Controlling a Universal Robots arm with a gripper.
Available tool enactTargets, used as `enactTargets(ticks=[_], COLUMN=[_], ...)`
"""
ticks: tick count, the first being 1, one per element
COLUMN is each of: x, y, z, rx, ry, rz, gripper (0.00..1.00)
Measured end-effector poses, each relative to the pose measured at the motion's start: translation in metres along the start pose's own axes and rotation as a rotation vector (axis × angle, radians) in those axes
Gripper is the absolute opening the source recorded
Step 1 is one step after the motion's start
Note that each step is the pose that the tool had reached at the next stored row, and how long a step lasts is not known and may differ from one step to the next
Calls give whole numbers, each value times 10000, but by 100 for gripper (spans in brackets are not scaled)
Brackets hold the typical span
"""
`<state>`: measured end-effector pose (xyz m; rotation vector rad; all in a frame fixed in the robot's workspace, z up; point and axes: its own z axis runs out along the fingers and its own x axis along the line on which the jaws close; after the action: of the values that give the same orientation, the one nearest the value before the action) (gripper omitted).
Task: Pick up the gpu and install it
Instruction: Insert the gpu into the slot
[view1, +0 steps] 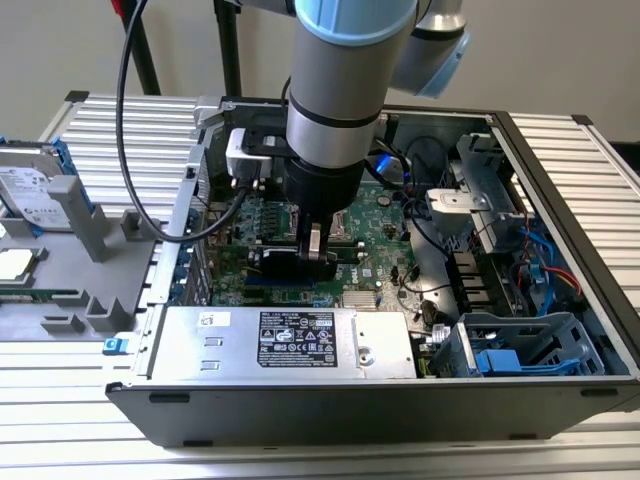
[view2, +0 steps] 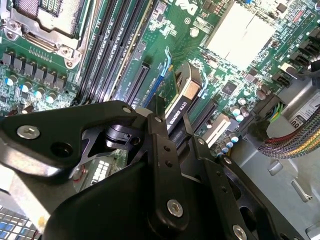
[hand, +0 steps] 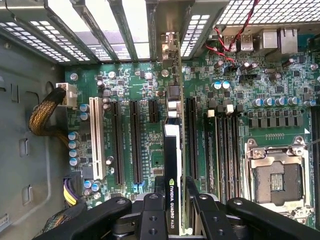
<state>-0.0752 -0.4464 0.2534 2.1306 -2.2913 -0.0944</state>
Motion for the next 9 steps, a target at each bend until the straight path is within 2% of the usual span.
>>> enactTargets(ticks=[9], x=[-1], y=[0], z=[4], rx=[0], ry=[12], rz=[-6], gripper=[0])
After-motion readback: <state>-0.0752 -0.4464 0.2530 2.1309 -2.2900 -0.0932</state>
